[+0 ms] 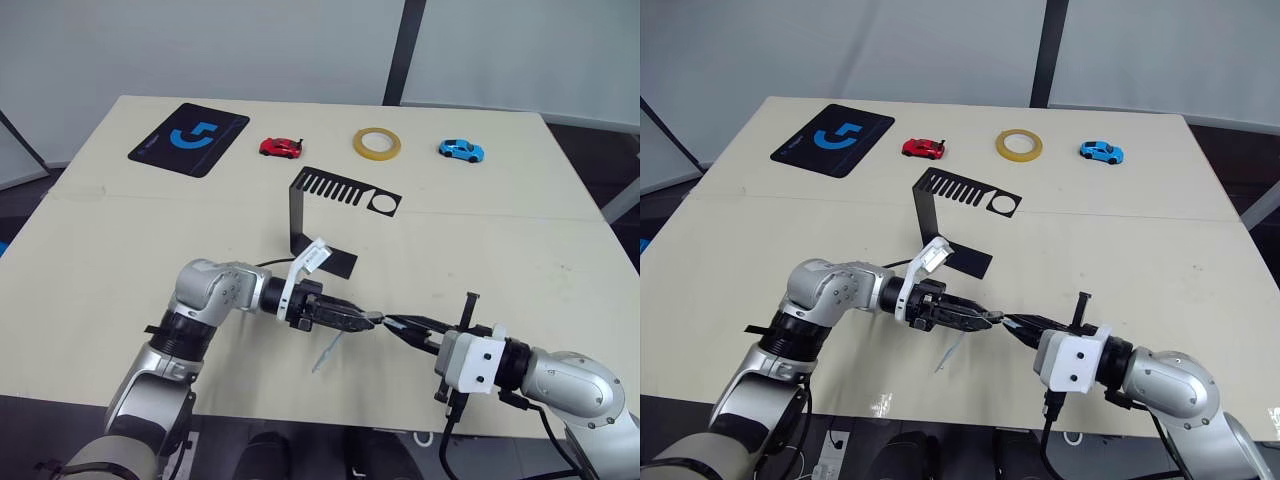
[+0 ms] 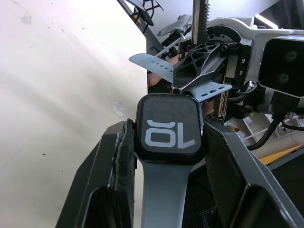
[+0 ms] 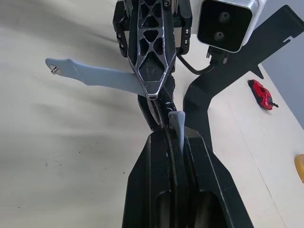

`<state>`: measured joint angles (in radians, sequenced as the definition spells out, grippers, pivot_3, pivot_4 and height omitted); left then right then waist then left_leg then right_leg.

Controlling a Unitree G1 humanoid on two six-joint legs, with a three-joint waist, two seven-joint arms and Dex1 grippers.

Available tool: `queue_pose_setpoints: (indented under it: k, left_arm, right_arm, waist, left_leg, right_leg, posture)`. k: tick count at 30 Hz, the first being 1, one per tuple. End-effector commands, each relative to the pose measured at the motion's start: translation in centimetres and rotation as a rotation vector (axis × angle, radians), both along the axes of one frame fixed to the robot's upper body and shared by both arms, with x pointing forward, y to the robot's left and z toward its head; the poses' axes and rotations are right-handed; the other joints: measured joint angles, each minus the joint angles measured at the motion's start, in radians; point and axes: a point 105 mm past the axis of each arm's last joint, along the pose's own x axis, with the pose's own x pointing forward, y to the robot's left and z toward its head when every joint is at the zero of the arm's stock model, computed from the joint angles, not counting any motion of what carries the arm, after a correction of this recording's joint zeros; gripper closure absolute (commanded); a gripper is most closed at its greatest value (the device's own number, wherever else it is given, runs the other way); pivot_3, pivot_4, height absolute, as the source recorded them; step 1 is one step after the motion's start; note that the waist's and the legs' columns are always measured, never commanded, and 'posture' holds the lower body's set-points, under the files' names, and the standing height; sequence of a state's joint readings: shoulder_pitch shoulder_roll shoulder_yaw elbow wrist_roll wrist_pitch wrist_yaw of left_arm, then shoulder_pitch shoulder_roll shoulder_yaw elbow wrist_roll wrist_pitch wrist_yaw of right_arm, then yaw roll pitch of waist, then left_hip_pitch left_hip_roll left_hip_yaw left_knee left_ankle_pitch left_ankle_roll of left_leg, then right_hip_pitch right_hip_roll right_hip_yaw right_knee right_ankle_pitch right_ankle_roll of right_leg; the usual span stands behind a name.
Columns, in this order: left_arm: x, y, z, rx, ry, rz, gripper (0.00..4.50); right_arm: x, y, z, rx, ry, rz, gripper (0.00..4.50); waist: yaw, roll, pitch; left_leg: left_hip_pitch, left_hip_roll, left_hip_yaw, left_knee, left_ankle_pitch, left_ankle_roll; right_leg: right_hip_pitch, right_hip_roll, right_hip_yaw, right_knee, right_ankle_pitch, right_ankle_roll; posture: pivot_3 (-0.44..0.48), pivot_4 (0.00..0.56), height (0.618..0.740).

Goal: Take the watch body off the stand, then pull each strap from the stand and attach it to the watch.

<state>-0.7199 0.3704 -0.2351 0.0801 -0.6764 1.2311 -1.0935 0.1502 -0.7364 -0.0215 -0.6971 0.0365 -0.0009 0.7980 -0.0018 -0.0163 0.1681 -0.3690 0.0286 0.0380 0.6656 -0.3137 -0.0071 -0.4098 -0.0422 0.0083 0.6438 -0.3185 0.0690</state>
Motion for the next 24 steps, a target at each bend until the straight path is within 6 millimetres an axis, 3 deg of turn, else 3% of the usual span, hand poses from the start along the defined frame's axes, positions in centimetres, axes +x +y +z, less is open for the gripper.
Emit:
queue_pose_setpoints:
  k: [1,24]
  left_arm:
    - [-0.81,-0.62,1.62,-0.064,-0.041,-0.049,2.82]
    - [-0.89,-1.50,1.83,-0.032,-0.049,-0.012,2.82]
  right_arm:
    - [-0.22,0.44,-0.03,0.000,-0.007,0.019,4.50]
    - [0.38,1.09,-0.24,-0.023,-0.026,-0.010,4.50]
  waist:
    - [0.000,0.000,0.000]
    - [0.000,0.000,0.000]
  left_leg:
    - [0.000,0.000,0.000,0.000,0.000,0.000]
    - [0.000,0.000,0.000,0.000,0.001,-0.001]
  right_leg:
    - [0.000,0.000,0.000,0.000,0.000,0.000]
    - [0.000,0.000,0.000,0.000,0.000,0.000]
  posture:
    - [0.000,0.150,0.740]
    - [0.000,0.150,0.740]
